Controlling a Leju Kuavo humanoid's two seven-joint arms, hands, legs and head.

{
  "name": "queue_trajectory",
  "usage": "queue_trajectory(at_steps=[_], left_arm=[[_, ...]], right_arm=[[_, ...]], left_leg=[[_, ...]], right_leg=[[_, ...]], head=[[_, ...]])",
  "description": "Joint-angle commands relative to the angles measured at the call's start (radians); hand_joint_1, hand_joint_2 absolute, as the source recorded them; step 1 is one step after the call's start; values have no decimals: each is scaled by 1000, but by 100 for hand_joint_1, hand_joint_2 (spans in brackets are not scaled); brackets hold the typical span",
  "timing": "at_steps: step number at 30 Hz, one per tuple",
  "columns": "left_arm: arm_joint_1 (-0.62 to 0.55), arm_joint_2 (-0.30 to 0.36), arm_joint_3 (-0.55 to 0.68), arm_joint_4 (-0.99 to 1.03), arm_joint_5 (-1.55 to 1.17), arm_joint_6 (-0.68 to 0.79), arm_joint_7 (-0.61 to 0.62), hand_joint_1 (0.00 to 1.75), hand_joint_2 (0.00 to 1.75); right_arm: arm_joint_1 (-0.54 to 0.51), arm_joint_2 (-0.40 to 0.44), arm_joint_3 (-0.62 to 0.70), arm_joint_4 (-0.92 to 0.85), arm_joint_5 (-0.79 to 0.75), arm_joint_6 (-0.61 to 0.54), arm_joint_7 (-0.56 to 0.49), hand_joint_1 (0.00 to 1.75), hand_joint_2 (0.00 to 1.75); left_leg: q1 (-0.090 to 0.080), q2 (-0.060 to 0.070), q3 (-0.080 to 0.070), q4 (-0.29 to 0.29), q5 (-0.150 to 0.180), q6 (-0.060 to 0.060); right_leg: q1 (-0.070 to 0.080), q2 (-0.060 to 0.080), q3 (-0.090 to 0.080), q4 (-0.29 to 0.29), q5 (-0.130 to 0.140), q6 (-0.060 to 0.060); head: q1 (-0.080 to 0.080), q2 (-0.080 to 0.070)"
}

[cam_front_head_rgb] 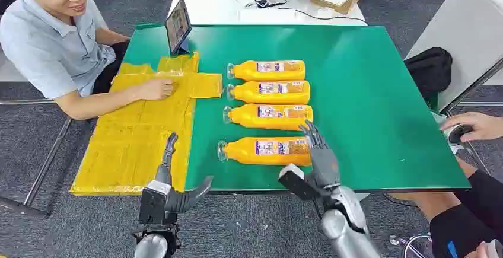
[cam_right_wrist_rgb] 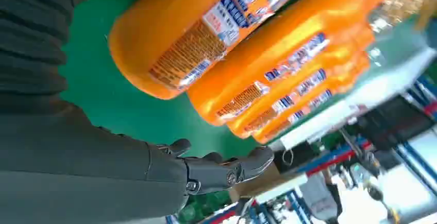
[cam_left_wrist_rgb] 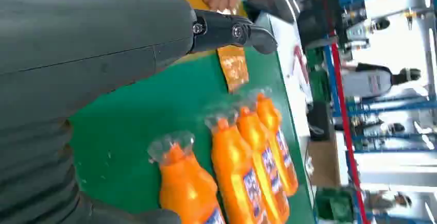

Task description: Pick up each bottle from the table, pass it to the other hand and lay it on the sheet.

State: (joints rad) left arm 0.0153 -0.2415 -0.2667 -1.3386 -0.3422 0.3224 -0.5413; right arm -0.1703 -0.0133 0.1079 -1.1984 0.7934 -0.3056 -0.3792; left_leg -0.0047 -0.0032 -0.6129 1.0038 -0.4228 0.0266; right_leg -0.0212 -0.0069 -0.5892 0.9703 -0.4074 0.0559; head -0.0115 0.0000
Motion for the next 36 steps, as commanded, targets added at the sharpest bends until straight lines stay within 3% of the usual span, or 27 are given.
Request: queue_trajectory(at_steps=[1,24,31,36], left_arm=[[-59,13,-17,84,7,-17,9,0,175],[-89,16,-28,126,8,-51,22,0,175],[-94,20,-25,130,6,-58,31,0,175],[-100,26,-21,137,14,-58,33,0,175]], right_arm=[[-147,-38,81,256,37,17,16,0,175],[-249,-48,189,428,83,101,39,0,175],[-346,-49,232,545,111,133,85,0,175],[-415,-47,299,632,99,232,106,0,175]], left_leg=[[1,2,6,-1,-2,-2],[1,0,5,-1,-2,-2],[1,1,4,-1,-1,-2],[1,3,6,0,-2,-2]], right_leg=[[2,2,6,-2,-1,-3],[2,1,5,-1,-2,-3],[1,1,3,-1,-1,-2],[1,4,5,0,-1,-3]], head=[[0,0],[0,0],[0,0],[0,0]])
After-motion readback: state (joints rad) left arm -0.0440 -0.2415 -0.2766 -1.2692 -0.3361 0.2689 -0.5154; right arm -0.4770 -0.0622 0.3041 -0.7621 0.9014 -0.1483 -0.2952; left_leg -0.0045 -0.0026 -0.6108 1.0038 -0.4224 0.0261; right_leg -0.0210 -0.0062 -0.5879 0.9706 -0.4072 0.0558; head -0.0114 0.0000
